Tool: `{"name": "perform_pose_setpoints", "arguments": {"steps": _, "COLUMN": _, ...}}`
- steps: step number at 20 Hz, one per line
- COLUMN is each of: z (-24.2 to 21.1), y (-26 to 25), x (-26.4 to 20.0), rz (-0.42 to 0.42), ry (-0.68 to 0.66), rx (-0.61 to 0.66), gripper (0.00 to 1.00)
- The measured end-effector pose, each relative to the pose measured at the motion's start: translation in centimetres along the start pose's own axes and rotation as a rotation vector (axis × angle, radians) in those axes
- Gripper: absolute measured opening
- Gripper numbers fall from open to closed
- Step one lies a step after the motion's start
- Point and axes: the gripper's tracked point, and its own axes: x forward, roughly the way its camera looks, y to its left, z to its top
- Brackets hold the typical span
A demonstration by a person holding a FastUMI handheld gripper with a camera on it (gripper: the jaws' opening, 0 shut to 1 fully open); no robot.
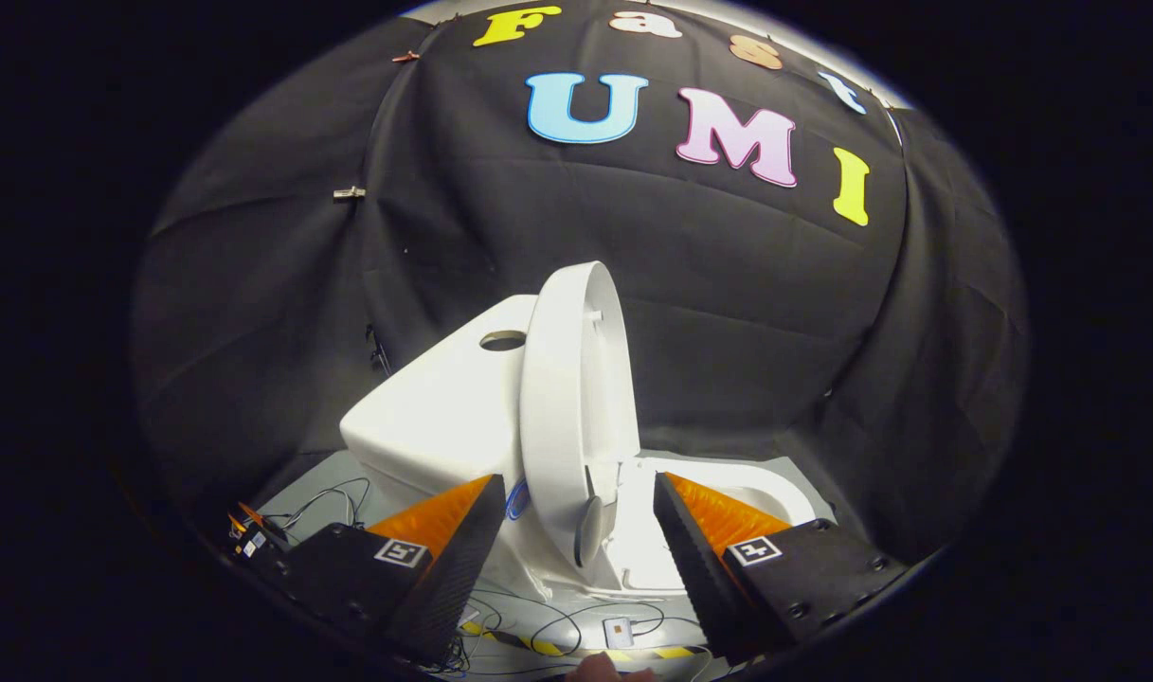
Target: Open the toilet lid.
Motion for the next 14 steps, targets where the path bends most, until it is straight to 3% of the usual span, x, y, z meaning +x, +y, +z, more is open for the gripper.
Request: {"name": "perform_pose_setpoints", "arguments": {"steps": 14, "z": 10.4, "y": -8.8, "x": -9.0, "rz": -0.004, "ry": -0.222, "rx": 0.040, "gripper": 0.99}}
